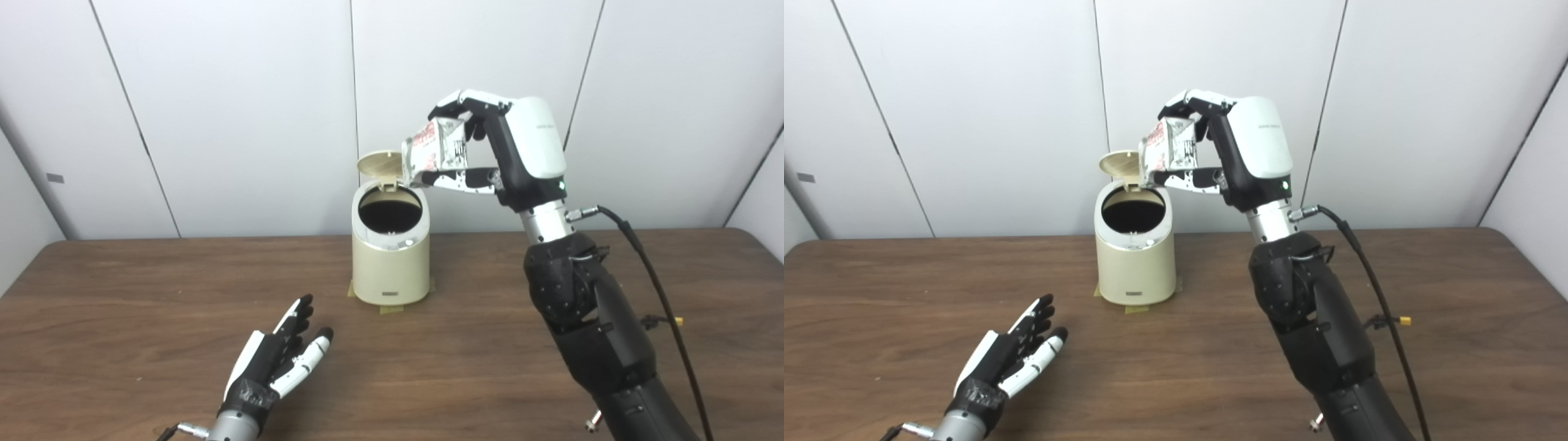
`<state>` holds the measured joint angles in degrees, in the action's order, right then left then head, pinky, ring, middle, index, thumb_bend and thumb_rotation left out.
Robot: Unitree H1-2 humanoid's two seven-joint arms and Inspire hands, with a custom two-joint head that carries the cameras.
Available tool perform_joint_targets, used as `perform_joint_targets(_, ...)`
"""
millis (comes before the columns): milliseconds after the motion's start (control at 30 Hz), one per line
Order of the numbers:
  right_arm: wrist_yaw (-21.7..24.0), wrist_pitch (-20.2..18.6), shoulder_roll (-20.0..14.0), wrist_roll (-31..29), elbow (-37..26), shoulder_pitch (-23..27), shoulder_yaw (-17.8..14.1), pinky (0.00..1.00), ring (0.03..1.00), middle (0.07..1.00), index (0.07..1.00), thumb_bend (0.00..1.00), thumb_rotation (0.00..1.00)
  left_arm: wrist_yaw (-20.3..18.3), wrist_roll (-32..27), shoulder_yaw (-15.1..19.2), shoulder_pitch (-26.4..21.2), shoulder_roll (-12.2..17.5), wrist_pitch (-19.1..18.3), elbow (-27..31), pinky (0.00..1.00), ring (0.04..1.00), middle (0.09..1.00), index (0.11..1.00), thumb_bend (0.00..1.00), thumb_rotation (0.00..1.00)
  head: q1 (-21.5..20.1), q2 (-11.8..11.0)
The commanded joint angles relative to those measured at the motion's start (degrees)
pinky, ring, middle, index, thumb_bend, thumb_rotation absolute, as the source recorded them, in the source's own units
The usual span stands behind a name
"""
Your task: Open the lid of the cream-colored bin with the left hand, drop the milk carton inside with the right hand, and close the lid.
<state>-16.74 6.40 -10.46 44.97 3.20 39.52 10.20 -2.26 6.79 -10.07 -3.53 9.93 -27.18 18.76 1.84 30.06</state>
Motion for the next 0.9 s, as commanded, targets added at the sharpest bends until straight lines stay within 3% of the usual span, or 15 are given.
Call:
perform_joint_targets(0, -1.26, 1.26, 0.71, 0.28, -0.39, 4.1, 0.19, 0.34, 0.377, 0.508, 0.518, 0.5, 0.0, -0.04, 0.66, 0.7, -1.19, -0.26, 1.52, 0.53, 0.97, 0.976, 0.977, 1.0, 0.39, 0.55, 0.08, 0.06)
perform_joint_targets(300, -2.17, 3.07, 2.45, 0.35, 4.63, 5.43, 1.92, 0.32, 0.384, 0.503, 0.526, 0.49, 0.0, -0.73, 1.0, 1.89, -1.2, -1.38, 2.01, 0.5, 0.99, 0.982, 0.975, 1.0, 0.39, 0.53, 0.44, 0.2)
perform_joint_targets(500, -0.95, 1.72, 3.72, -0.27, 6.28, 5.17, 2.1, 0.32, 0.39, 0.511, 0.529, 0.49, 0.0, -0.89, 1.37, 2.02, -1.04, -1.63, 1.97, 1.25, 0.99, 0.979, 0.975, 1.0, 0.39, 0.53, 0.65, 0.46)
perform_joint_targets(867, -2.63, 3.19, 3.46, 0.06, 9.62, 4.15, 2.65, 0.32, 0.383, 0.508, 0.535, 0.49, 0.0, -1.0, 2.24, 1.96, -1.05, -1.95, 1.96, 1.38, 0.99, 0.975, 0.974, 1.0, 0.39, 0.55, 0.89, 0.94)
